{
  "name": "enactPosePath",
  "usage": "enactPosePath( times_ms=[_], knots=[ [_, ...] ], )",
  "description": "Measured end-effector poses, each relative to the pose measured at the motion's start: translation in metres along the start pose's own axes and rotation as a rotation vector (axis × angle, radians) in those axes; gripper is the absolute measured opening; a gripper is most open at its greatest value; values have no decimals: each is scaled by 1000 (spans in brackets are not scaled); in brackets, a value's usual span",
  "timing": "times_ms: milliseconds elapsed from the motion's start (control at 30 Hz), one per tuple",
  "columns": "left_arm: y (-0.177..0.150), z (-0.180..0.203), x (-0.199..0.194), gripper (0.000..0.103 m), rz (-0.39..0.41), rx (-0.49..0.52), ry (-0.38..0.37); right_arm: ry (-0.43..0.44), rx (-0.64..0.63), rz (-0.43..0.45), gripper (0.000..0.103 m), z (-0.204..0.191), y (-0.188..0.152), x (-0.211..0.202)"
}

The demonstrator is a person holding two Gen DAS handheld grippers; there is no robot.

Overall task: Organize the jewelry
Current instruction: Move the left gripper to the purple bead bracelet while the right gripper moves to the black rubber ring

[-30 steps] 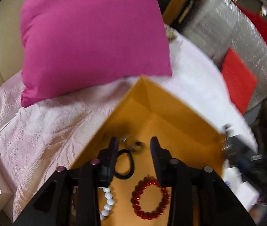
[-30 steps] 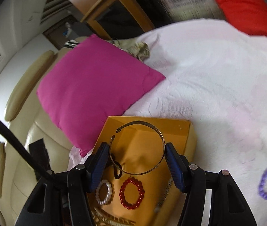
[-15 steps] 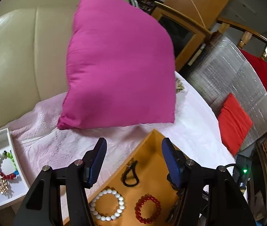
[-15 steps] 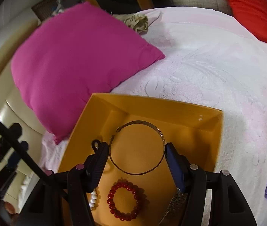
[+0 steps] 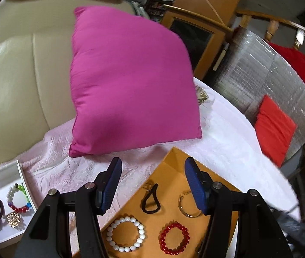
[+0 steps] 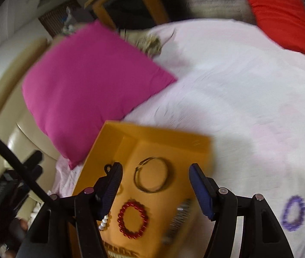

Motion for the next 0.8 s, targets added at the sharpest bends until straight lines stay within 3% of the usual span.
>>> enactPosePath(
  times_ms=[133, 333, 467, 633, 800],
  knots=[
    [-8, 34, -6, 62, 28, 111, 11, -35, 39, 93, 68, 48, -4, -60],
    [-30, 95, -18, 66, 61, 260, -45, -116, 150, 233, 68, 139, -30, -150],
    [-48, 135, -21, 68, 69, 370, -64, -145, 232, 314, 68, 185, -54, -189],
    [-75, 180, -21, 73, 60, 487, -98, -134, 337, 373, 68, 227, -77, -203],
    [-100, 201, -9, 74, 2, 518, -105, -113, 412, 308, 68, 254, -78, -188]
  ],
)
Point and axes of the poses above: each gripper's, at about its wrist camera, not at the fingertips, and x roughly the way its jaws point, z to its right, y to its top, the point moved 2 cm from there along x, roughly the way its jaws point, and after that the axes turned 1 degree about x, right-handed, at the moved point
